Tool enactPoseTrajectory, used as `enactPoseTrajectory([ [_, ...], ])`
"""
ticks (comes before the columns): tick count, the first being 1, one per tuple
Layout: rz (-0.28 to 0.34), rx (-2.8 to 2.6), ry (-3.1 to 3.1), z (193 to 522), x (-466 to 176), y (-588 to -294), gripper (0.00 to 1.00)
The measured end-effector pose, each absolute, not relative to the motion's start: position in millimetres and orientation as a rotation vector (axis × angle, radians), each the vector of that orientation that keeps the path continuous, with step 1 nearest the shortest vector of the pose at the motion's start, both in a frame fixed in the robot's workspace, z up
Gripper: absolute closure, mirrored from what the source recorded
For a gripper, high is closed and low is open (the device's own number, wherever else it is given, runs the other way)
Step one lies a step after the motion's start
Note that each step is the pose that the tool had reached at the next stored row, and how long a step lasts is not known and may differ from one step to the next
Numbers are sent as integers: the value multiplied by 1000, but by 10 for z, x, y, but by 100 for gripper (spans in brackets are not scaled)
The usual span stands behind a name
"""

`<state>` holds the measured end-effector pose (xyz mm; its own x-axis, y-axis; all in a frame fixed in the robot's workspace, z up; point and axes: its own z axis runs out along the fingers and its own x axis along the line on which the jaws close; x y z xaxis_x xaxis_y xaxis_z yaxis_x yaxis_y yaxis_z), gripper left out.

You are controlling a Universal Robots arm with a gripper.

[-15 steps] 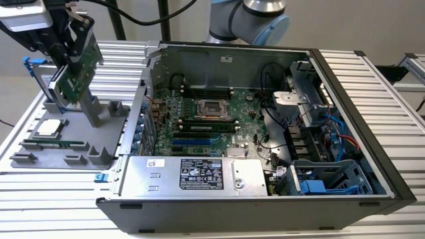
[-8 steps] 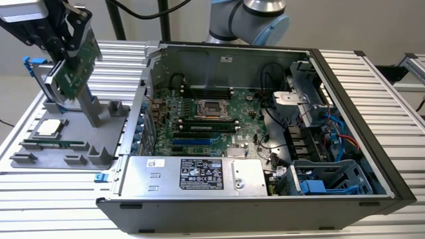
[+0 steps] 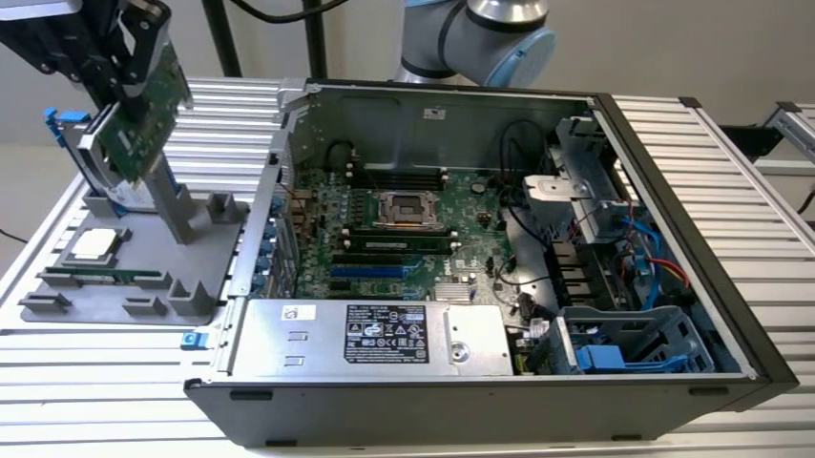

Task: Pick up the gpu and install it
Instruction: 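Pick up the gpu and move the gpu toward the slot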

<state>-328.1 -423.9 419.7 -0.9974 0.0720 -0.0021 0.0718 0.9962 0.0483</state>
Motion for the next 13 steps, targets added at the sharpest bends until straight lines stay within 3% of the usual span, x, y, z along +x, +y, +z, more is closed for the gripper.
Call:
enactPoseTrajectory([
  [13,75,113,3135,4319,-3280,-4239,100],
])
